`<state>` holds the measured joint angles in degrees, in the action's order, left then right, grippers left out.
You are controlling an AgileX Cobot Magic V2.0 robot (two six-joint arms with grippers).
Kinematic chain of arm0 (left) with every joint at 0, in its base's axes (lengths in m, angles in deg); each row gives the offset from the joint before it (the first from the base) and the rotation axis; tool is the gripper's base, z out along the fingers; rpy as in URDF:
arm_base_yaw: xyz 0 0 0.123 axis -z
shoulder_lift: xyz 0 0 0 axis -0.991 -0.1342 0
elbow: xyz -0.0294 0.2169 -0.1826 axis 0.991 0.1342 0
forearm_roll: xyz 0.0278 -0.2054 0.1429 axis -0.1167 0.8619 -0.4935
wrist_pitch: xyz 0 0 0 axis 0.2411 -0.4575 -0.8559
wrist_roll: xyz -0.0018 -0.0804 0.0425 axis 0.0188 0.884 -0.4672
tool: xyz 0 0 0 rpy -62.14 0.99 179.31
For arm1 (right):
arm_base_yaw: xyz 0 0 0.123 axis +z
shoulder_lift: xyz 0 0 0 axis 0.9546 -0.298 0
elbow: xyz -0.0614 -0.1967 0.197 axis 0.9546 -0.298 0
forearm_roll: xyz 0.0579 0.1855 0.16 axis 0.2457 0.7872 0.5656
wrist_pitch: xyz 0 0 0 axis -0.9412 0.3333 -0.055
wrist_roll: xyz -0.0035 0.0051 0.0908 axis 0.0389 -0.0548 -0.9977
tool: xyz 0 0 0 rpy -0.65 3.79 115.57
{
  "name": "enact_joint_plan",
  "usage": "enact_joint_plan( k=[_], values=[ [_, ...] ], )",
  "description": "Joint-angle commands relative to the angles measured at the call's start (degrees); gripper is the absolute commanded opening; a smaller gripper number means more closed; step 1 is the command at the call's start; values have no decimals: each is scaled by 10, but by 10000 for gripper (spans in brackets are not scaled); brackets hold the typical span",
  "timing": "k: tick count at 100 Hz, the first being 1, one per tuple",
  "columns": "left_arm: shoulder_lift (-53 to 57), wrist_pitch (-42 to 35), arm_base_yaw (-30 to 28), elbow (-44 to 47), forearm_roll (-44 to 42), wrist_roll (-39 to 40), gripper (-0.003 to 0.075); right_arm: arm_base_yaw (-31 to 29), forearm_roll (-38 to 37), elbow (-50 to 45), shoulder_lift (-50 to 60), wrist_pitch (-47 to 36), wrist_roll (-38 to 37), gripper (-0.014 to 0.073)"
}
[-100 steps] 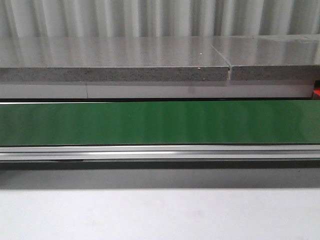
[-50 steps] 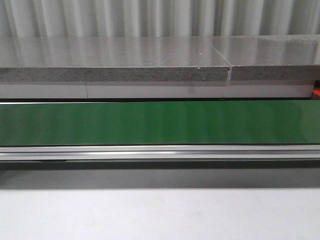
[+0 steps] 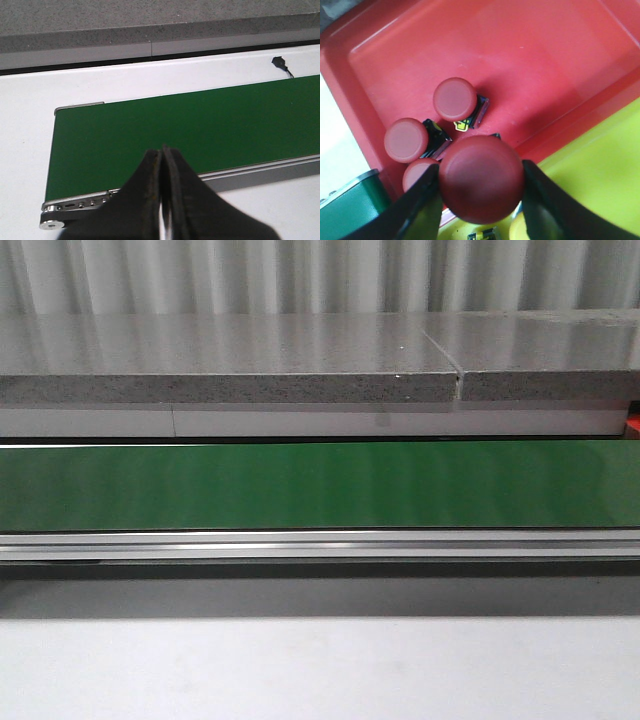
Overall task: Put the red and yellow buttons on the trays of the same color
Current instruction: 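Lower the red button into the red tray and open the right gripper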
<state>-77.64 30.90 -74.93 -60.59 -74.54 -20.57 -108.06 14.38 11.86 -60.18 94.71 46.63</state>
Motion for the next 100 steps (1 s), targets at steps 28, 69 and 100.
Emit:
enact_joint_plan(
  k=[28,69,100],
  values=[
    [-3,-40,3,-15,9,6,-21,-4,4,16,-25,-84,-1,38],
    [-3,-40,3,-15,9,6,-21,-4,8,16,-76,-105,-1,38],
    [-3,-40,3,-15,9,6,-21,-4,23,16,-87,-111,-1,97]
  ],
)
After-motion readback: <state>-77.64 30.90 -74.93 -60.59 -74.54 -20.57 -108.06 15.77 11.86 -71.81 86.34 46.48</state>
